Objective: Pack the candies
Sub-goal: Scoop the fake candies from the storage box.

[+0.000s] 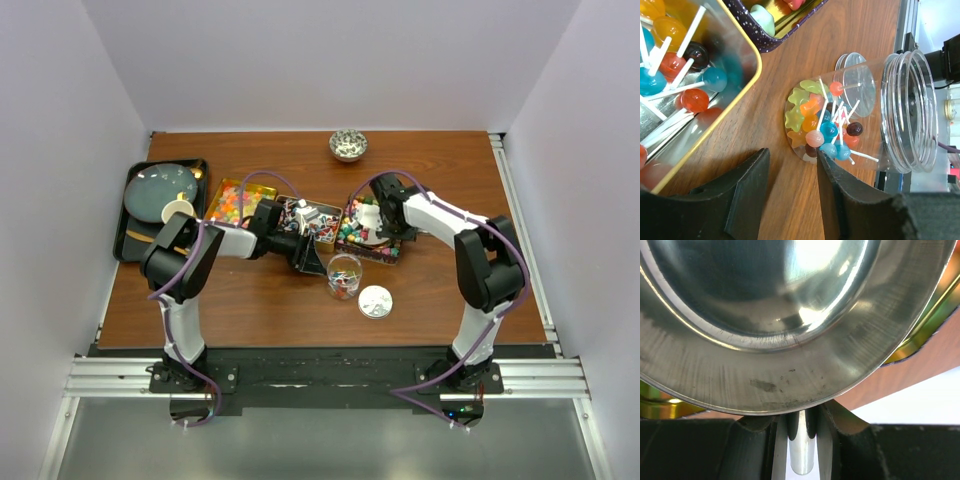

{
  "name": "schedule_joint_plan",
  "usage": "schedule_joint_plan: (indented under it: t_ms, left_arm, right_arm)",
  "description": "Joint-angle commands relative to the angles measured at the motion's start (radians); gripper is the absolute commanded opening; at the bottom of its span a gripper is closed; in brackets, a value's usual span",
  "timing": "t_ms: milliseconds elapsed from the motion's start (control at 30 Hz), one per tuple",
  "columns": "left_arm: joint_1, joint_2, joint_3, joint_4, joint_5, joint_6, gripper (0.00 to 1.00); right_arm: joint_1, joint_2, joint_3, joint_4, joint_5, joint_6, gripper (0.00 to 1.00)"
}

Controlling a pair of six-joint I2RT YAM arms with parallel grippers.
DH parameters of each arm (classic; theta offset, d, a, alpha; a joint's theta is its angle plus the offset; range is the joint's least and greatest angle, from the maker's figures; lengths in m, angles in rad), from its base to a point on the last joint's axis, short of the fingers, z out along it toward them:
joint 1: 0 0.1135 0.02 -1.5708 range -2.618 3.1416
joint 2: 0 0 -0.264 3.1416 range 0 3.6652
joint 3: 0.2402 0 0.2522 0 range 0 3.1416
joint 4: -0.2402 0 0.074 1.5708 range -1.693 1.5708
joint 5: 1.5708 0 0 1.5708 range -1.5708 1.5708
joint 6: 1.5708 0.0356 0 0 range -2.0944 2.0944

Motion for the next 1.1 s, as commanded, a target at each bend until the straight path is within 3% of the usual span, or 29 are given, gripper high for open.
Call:
schedule_joint_plan:
  t_ms: [0, 367, 833, 1067]
  left_arm:
    - [0.005, 0.016, 0.000, -0.116, -0.141, 0.094, 0.48]
    - [0.013, -0.018, 0.011, -0.240, -0.159, 0.171, 0.48]
    - [0.019, -0.003, 0.128, -0.492, -0.148, 0.308, 0.49]
    - [0.021, 0.007, 0.163, -0.584, -0.145, 0.352, 0.49]
  right_arm:
    - [0.025, -0.003, -0.076, 0.114, -0.176, 0.187, 0.00]
    - [0.027, -0.164, -0.317, 0.331, -0.294, 0.276, 0.00]
    - [0.008, -0.296, -0.515, 0.583, -0.400, 0.393, 0.00]
    - [0.001, -0.345, -0.560, 0.631, -0.432, 0.419, 0.00]
